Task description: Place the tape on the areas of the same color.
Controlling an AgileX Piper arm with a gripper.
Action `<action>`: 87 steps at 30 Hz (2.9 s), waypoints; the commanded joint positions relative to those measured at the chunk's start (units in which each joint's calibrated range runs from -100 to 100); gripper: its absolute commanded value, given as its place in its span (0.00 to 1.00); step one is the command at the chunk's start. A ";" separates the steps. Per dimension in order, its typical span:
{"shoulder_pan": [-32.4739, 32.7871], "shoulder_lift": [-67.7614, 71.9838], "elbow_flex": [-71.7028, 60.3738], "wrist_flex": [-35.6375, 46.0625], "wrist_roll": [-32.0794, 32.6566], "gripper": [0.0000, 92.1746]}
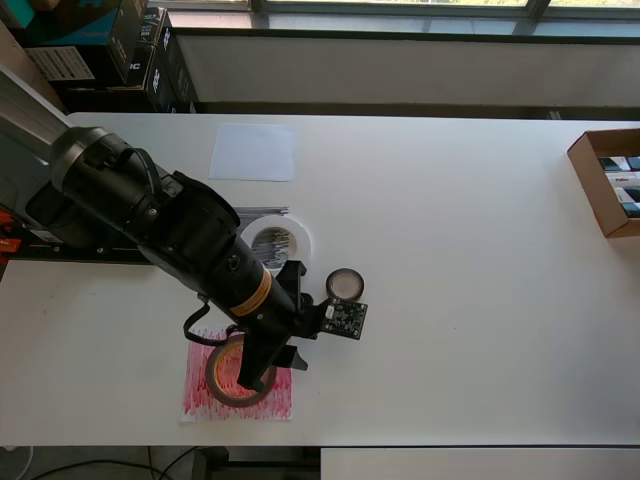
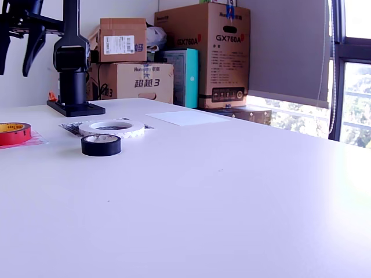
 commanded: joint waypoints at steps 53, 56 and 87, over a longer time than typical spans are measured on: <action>10.18 -8.35 25.92 -12.40 -7.18 0.51; 10.34 -7.89 25.92 -12.40 -7.18 0.51; 12.62 -2.27 26.55 -12.48 -6.44 0.52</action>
